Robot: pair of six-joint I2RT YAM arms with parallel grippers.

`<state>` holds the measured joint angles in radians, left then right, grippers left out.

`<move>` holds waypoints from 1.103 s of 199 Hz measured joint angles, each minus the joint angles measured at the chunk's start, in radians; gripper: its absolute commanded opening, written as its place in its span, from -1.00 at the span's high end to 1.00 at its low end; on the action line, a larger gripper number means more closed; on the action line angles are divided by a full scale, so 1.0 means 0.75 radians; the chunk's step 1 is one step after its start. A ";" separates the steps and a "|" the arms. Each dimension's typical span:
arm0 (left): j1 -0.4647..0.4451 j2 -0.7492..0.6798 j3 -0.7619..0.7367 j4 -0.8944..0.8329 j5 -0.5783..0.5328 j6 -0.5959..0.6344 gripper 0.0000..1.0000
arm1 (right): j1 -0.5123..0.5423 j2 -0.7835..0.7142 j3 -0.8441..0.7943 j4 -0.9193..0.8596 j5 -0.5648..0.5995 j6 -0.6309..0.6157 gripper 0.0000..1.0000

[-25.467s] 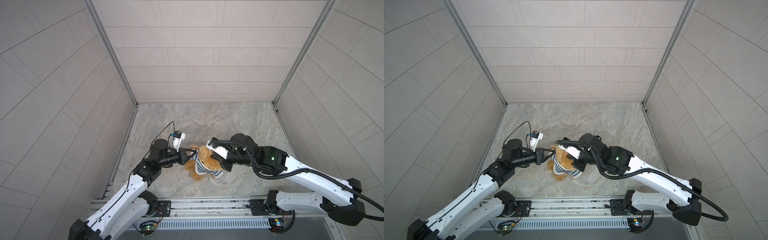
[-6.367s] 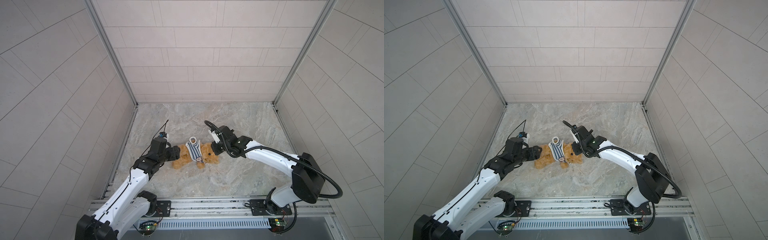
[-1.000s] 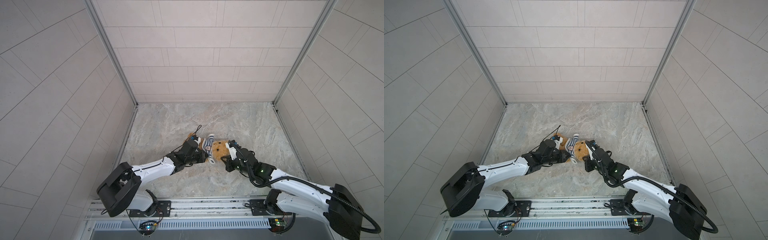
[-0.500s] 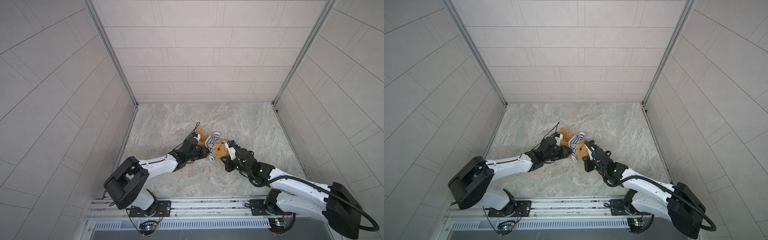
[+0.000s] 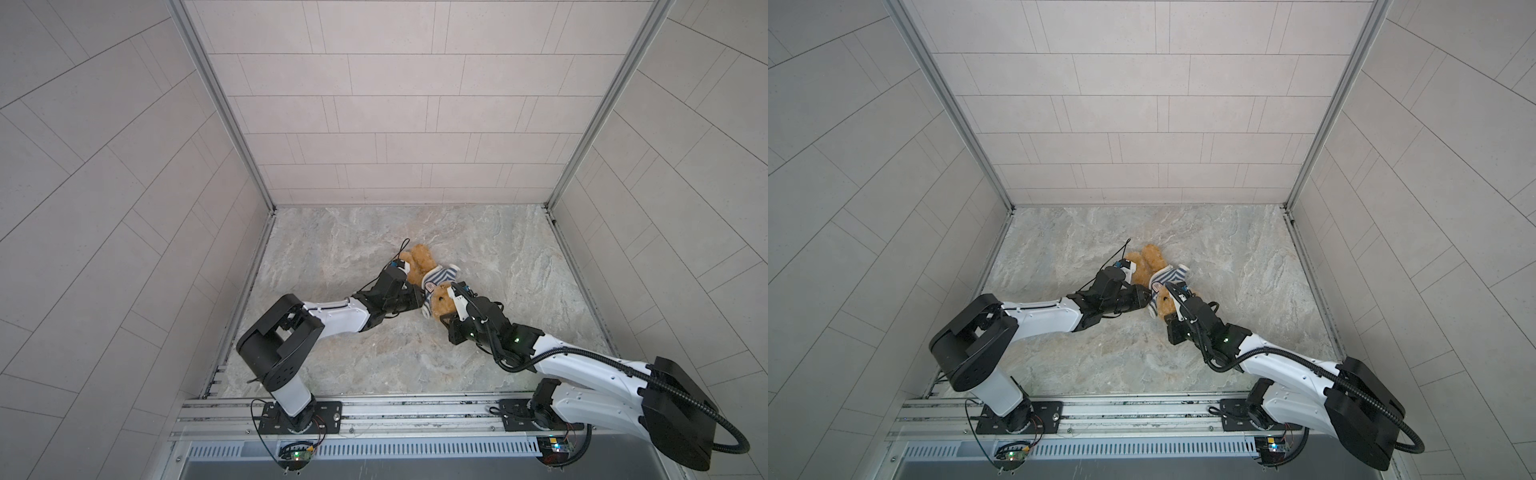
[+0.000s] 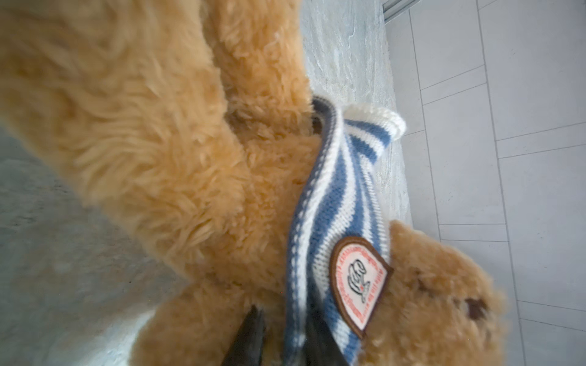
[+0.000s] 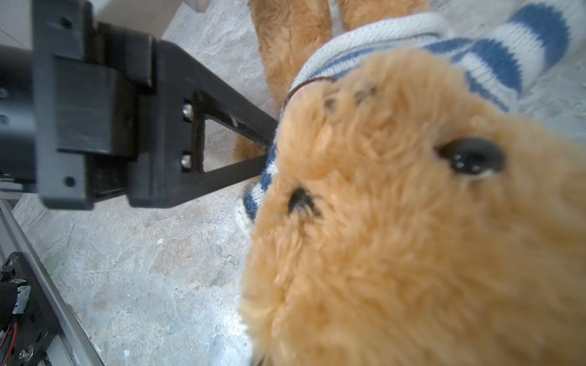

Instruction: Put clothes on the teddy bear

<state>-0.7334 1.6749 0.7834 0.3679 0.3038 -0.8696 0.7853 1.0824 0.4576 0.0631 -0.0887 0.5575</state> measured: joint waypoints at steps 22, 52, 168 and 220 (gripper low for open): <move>0.003 0.038 0.026 0.003 -0.013 0.026 0.75 | 0.000 -0.011 0.000 -0.003 0.005 0.000 1.00; 0.020 0.035 0.027 0.002 -0.012 0.048 0.95 | 0.000 -0.063 0.000 -0.043 0.014 -0.008 1.00; 0.061 -0.436 -0.252 -0.163 0.108 0.169 1.00 | -0.091 -0.345 0.000 -0.281 -0.004 -0.075 1.00; 0.079 -0.634 -0.321 -0.329 0.162 0.259 0.95 | -0.105 -0.370 0.000 -0.332 -0.008 -0.075 1.00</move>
<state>-0.6739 1.1992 0.5423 0.1215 0.4252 -0.6754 0.7063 0.8047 0.4576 -0.1856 -0.0944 0.5011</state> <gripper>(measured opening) 0.044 0.078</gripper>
